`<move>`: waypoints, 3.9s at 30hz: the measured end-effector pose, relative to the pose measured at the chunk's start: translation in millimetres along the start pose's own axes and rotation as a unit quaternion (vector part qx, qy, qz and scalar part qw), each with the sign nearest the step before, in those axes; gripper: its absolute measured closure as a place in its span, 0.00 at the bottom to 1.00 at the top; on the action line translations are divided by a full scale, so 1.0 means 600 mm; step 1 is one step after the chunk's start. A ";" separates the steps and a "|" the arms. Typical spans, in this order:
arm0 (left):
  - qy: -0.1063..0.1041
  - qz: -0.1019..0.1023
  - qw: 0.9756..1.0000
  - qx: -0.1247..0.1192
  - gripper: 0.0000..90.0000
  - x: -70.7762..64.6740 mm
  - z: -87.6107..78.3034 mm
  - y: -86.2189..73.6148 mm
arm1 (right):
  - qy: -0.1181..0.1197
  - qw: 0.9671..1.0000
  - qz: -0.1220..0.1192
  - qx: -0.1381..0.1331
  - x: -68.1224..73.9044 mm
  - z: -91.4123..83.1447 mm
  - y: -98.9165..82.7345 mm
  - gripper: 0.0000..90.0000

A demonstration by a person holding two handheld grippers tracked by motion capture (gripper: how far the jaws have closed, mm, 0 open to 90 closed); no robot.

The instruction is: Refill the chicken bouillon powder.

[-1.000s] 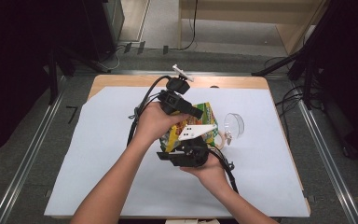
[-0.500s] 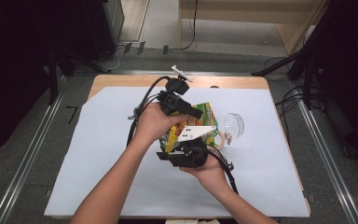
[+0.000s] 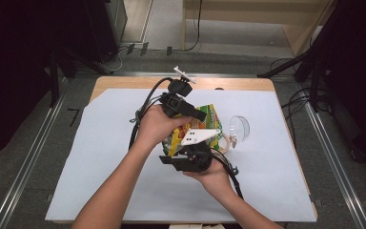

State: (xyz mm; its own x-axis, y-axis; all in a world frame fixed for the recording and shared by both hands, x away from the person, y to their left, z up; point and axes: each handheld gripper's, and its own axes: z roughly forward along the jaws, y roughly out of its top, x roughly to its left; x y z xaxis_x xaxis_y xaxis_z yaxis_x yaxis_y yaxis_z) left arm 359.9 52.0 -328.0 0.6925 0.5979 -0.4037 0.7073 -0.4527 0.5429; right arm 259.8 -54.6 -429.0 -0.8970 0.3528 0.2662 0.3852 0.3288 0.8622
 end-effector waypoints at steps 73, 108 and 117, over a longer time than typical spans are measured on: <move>0.008 0.008 1.000 0.018 0.87 -0.011 0.002 0.016 | 0.012 1.000 0.017 0.001 -0.003 -0.008 0.010 0.80; -0.007 0.031 0.999 -0.008 0.91 -0.009 -0.011 -0.020 | 0.007 1.000 -0.008 0.000 0.005 0.009 -0.016 0.68; -0.011 0.036 0.999 -0.019 0.95 -0.007 -0.017 -0.041 | 0.005 1.000 -0.018 0.001 0.007 0.019 -0.030 0.67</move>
State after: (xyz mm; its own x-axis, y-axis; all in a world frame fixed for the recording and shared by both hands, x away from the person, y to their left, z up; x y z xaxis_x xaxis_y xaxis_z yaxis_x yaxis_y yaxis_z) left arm 338.3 67.3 -332.3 0.7443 0.5501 -0.3787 0.6505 -0.4686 0.5977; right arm 251.8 -49.3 -448.3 -0.9125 0.3315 0.2396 0.3530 0.3424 0.8707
